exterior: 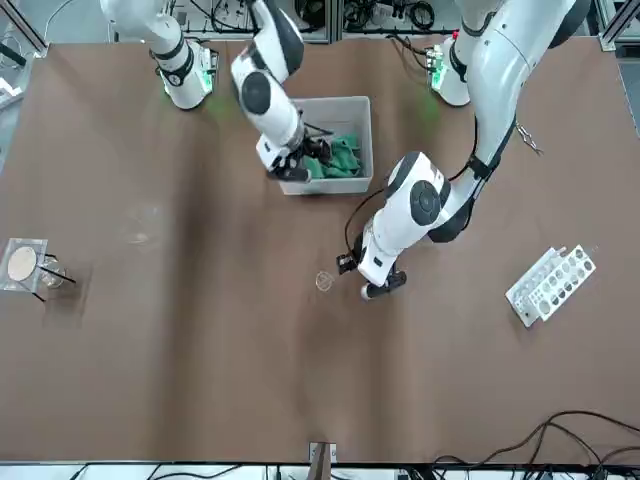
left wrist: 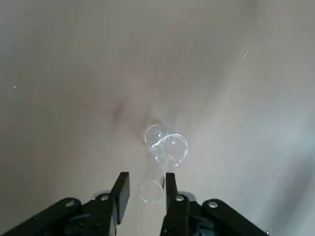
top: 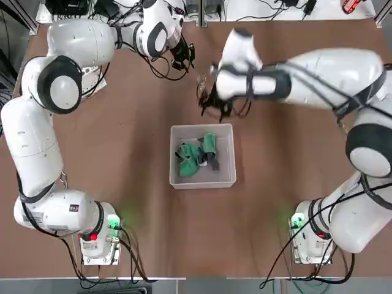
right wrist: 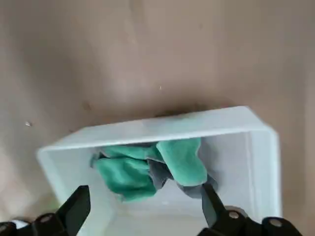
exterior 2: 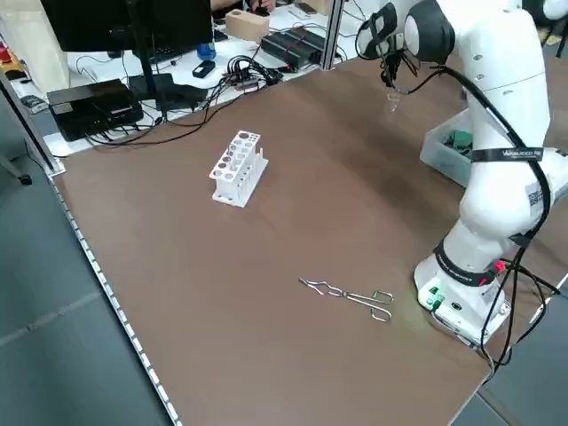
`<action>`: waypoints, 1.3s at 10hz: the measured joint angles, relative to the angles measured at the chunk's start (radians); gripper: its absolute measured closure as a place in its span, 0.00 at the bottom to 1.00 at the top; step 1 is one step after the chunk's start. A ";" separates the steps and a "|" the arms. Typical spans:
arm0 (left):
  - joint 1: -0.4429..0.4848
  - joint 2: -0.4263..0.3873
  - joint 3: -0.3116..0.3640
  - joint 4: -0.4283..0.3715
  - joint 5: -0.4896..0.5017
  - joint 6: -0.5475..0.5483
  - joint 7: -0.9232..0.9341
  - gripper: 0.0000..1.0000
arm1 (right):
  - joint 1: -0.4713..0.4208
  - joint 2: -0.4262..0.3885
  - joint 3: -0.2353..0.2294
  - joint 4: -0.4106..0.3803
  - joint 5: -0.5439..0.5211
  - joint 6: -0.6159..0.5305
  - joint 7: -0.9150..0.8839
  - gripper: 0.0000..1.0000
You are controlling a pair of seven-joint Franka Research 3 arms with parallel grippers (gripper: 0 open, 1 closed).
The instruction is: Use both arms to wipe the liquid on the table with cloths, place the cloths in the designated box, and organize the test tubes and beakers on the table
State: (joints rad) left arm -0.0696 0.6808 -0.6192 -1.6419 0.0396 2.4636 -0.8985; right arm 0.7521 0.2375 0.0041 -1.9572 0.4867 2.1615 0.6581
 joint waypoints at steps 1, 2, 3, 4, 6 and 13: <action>0.000 0.000 -0.001 0.001 0.000 0.000 0.000 0.63 | -0.082 -0.003 -0.003 0.071 -0.002 -0.097 -0.061 0.00; 0.000 0.001 -0.001 0.002 0.000 0.000 0.000 0.63 | -0.161 -0.005 -0.005 0.108 -0.002 -0.138 -0.157 0.00; 0.000 0.001 -0.001 0.003 0.000 0.000 0.000 0.63 | -0.226 -0.003 -0.006 0.119 -0.002 -0.143 -0.260 0.00; 0.000 0.002 -0.001 0.003 0.000 0.000 0.000 0.63 | -0.277 0.002 -0.007 0.126 -0.002 -0.141 -0.358 0.00; 0.000 0.004 -0.001 0.003 0.000 0.000 0.000 0.63 | -0.365 0.053 -0.007 0.152 -0.002 -0.113 -0.571 0.00; -0.005 0.019 -0.001 0.018 0.000 0.000 -0.001 0.65 | -0.436 0.276 0.015 0.328 0.015 -0.007 -1.216 0.00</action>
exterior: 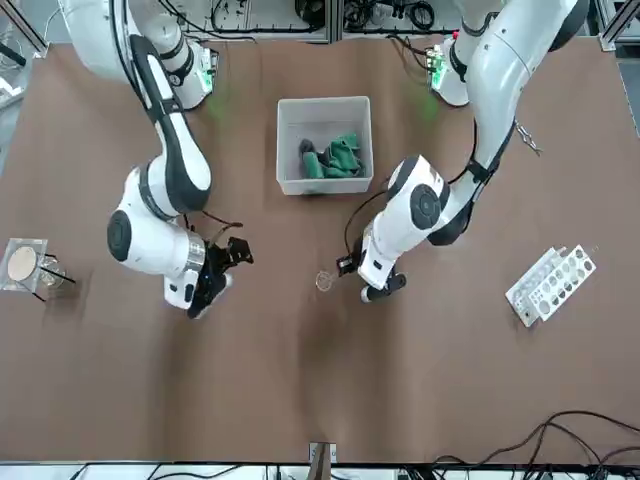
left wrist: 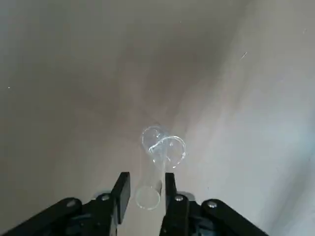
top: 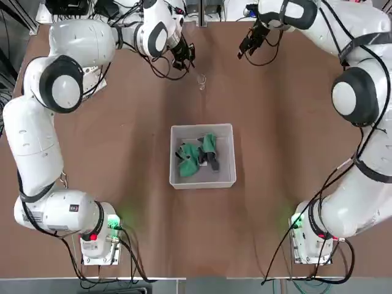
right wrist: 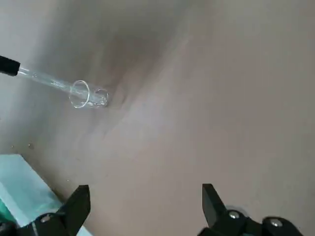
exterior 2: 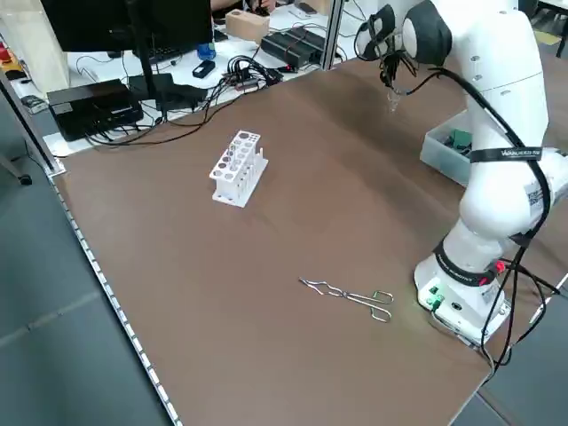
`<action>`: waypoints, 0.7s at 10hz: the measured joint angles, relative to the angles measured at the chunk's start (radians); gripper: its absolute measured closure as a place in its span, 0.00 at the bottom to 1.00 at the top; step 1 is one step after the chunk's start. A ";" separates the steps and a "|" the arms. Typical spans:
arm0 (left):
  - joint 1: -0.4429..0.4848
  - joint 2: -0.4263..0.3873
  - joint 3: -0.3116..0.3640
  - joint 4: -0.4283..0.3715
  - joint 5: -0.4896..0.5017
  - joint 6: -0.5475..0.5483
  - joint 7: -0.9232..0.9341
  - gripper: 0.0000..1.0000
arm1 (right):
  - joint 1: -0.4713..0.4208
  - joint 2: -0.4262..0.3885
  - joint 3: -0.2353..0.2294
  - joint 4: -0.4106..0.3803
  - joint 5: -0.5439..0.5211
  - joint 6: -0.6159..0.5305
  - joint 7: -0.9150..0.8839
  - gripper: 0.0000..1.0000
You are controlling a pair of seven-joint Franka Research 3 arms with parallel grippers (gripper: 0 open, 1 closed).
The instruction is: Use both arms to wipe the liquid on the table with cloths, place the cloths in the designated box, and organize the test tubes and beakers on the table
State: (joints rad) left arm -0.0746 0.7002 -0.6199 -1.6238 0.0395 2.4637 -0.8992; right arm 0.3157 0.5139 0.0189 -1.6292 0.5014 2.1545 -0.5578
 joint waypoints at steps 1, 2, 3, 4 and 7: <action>-0.003 0.000 0.000 0.000 0.000 0.000 -0.001 0.67 | 0.005 0.020 0.004 0.002 0.029 0.026 -0.082 0.00; -0.003 0.001 0.000 0.001 -0.001 0.002 -0.001 0.76 | 0.009 0.045 0.006 0.003 0.080 0.051 -0.186 0.00; -0.003 0.001 -0.002 0.006 -0.002 0.007 -0.001 0.78 | 0.010 0.068 0.006 0.005 0.146 0.072 -0.303 0.00; -0.003 0.001 -0.001 0.006 -0.002 0.007 -0.001 0.79 | 0.009 0.084 0.004 0.009 0.212 0.075 -0.418 0.00; -0.002 -0.002 -0.002 0.020 -0.002 0.007 -0.008 0.79 | -0.001 0.110 0.001 0.011 0.368 0.075 -0.707 0.00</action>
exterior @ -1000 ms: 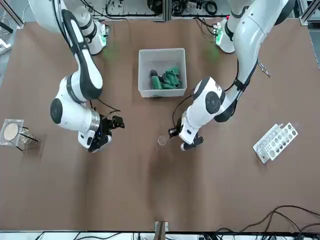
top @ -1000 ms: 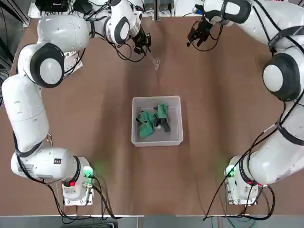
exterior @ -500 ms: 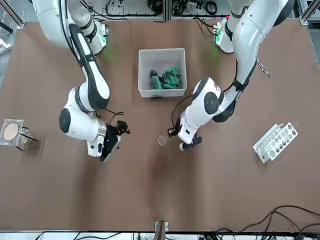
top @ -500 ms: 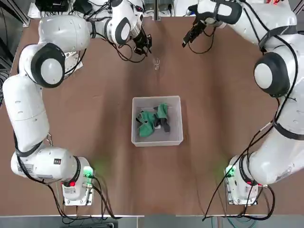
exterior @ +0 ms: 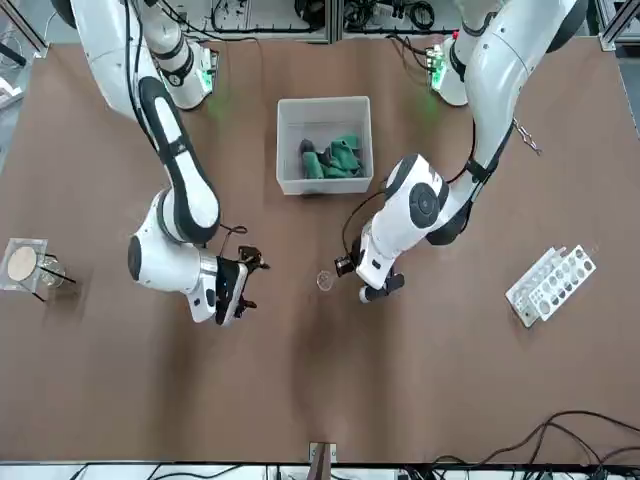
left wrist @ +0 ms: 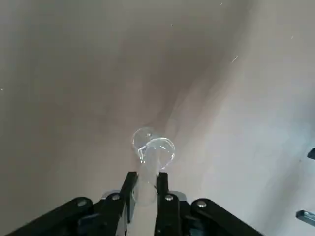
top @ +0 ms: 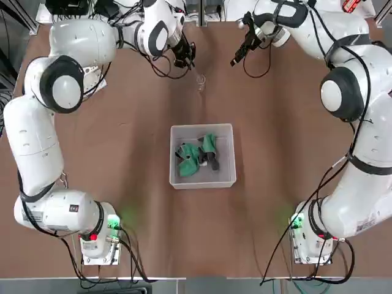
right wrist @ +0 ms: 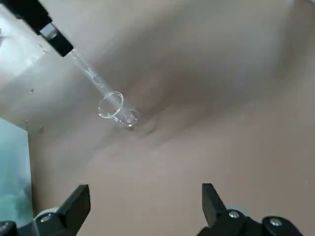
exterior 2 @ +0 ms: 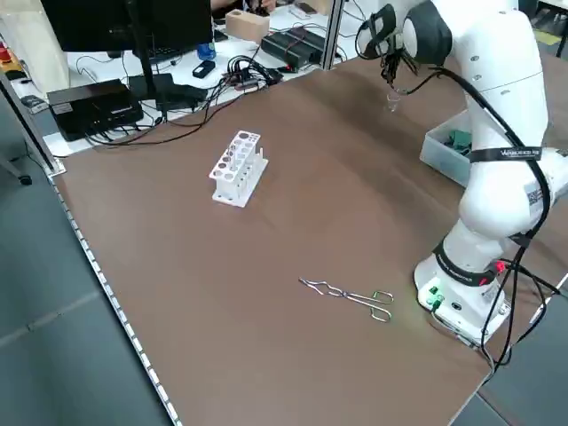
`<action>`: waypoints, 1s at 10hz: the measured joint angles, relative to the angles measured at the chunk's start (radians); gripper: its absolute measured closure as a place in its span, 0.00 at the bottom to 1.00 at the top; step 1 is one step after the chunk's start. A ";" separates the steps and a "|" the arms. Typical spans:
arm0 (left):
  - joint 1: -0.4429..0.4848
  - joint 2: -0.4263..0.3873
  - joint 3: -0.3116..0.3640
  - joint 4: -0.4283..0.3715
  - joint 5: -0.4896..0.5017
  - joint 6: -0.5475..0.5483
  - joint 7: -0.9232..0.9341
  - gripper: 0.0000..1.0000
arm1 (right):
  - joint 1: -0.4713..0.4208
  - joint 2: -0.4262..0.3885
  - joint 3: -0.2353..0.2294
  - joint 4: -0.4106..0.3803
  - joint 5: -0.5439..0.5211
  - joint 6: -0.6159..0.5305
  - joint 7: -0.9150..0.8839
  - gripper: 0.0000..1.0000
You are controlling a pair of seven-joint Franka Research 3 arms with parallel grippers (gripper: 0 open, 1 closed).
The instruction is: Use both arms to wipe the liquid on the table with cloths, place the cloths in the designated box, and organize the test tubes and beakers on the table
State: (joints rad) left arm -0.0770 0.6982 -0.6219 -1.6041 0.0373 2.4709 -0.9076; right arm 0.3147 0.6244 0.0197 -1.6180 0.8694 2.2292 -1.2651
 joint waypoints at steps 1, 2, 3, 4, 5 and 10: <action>0.000 -0.013 -0.002 0.007 0.000 -0.004 -0.012 0.79 | -0.008 0.007 0.000 0.000 0.066 -0.004 -0.106 0.00; 0.002 -0.043 -0.011 0.011 0.000 -0.038 -0.030 0.79 | -0.019 0.018 -0.002 0.000 0.144 -0.027 -0.240 0.00; 0.005 -0.089 -0.027 0.014 0.000 -0.107 -0.050 0.79 | -0.034 0.032 -0.003 0.000 0.227 -0.071 -0.387 0.00; 0.004 -0.144 -0.032 0.014 0.000 -0.180 -0.067 0.79 | -0.055 0.050 -0.005 0.000 0.289 -0.110 -0.521 0.00; 0.008 -0.196 -0.030 0.014 0.000 -0.236 -0.077 0.79 | -0.081 0.075 -0.007 0.000 0.327 -0.155 -0.627 0.00; 0.076 -0.393 0.165 0.009 0.001 -0.533 -0.074 0.79 | -0.035 0.282 0.007 0.007 0.742 -0.308 -1.021 0.00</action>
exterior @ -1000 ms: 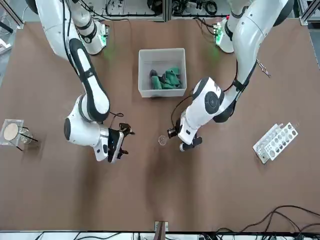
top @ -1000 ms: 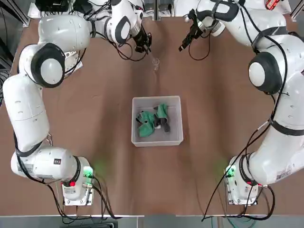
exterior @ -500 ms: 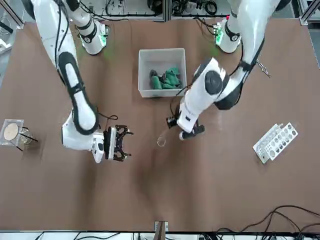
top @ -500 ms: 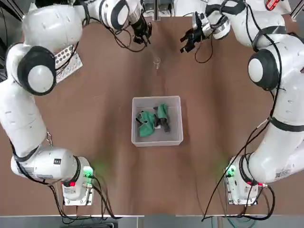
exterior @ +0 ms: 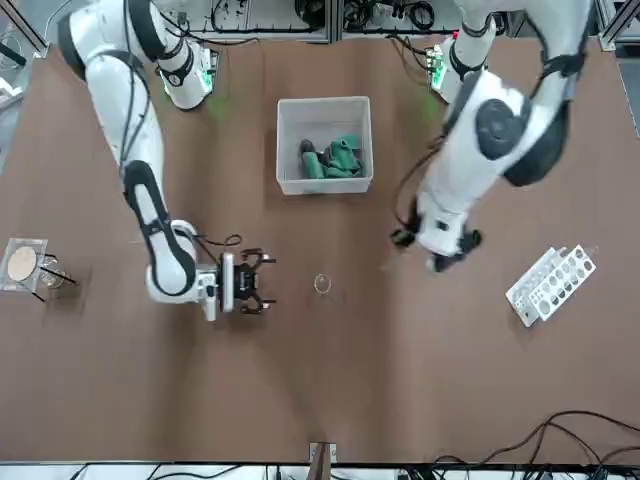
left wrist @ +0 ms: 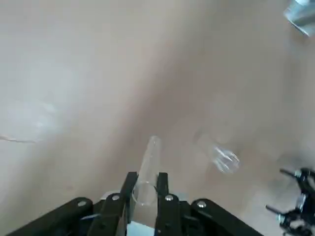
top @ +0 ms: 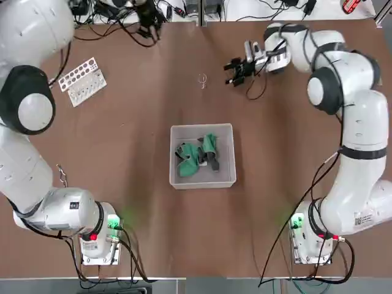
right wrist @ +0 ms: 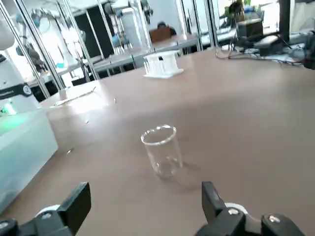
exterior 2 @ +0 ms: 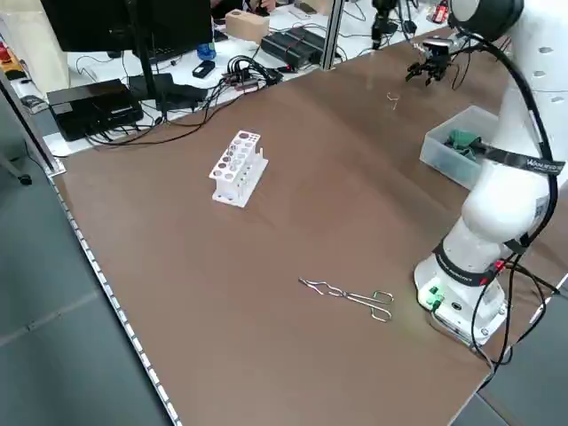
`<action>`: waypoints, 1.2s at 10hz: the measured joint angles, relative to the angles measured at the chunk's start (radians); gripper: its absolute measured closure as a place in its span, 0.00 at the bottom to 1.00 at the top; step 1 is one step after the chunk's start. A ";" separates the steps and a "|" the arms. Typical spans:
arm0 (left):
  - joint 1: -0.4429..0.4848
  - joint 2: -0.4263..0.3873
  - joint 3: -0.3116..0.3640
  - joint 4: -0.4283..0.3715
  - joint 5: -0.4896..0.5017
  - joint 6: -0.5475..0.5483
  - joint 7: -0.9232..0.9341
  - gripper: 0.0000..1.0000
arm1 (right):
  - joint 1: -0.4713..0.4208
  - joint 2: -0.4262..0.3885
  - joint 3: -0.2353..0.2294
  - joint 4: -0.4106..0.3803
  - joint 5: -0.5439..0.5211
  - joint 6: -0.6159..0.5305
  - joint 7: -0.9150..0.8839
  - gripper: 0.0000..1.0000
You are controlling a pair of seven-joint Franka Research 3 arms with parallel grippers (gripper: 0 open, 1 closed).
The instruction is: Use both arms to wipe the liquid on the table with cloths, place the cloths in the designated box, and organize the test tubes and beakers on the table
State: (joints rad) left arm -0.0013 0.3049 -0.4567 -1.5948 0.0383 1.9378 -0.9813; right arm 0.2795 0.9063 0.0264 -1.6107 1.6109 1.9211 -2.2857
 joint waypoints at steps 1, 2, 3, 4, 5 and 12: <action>0.001 -0.015 0.063 -0.006 0.000 -0.037 0.005 0.79 | 0.049 0.038 0.000 0.022 0.073 0.000 -0.072 0.00; 0.002 -0.022 0.124 -0.010 0.010 -0.067 0.013 0.79 | 0.084 0.073 -0.001 0.054 0.117 0.000 -0.117 0.00; 0.002 -0.025 0.186 -0.011 0.025 -0.078 0.017 0.79 | 0.103 0.098 -0.002 0.086 0.141 0.006 -0.143 0.00; 0.003 -0.030 0.250 -0.012 0.034 -0.079 0.021 0.79 | 0.105 0.113 -0.003 0.108 0.156 0.020 -0.155 0.00; 0.003 -0.042 0.318 -0.017 0.038 -0.083 0.038 0.79 | 0.103 0.121 -0.007 0.119 0.168 0.032 -0.161 0.00; 0.012 -0.206 0.733 -0.260 0.042 0.096 0.307 0.79 | 0.179 0.152 -0.006 0.148 0.281 0.108 -0.177 0.00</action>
State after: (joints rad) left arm 0.0103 0.0985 0.2764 -1.8551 0.0800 2.0341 -0.6742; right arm 0.4584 1.0583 0.0202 -1.4622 1.8917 2.0293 -2.4628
